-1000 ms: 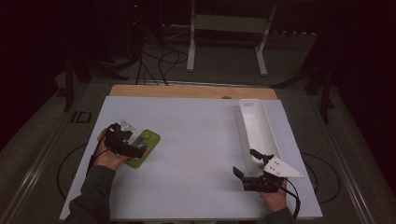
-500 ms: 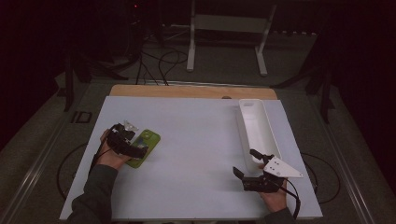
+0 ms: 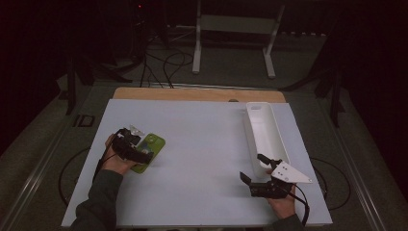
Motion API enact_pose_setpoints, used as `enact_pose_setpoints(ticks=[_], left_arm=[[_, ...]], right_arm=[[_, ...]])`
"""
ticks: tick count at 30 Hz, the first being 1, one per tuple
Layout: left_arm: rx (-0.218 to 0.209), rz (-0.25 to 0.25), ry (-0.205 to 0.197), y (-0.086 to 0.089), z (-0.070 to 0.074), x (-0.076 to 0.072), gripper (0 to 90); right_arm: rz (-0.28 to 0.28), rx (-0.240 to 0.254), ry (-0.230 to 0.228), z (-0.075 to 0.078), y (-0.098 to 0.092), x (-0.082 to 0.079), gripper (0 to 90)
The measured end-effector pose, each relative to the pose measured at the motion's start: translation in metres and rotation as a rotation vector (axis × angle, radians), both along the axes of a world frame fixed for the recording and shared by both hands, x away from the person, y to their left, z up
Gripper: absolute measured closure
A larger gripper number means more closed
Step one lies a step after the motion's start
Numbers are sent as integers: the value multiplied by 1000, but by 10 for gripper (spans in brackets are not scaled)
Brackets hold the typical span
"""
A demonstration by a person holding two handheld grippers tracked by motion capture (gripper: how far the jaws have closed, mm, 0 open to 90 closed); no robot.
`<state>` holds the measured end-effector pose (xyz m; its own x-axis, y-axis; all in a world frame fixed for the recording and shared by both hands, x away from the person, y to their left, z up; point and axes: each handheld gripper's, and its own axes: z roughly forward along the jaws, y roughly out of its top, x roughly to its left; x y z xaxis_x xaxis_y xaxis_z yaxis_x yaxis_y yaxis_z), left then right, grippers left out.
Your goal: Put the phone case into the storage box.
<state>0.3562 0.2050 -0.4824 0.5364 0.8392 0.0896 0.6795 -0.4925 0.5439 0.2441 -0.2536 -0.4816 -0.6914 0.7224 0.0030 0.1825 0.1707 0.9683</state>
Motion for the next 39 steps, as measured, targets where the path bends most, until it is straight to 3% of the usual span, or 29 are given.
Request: enact_pose_setpoints(ticks=[17, 32, 39], left_arm=[[0, 12, 31, 0, -10, 2, 0], [15, 20, 85, 1, -22, 1, 1], [9, 23, 100, 1, -25, 0, 50]], right_arm=[[-1, -1, -3, 0, 0, 0, 88], [-2, -2, -5, 0, 0, 0, 88], [-3, -2, -6, 0, 0, 0, 88]])
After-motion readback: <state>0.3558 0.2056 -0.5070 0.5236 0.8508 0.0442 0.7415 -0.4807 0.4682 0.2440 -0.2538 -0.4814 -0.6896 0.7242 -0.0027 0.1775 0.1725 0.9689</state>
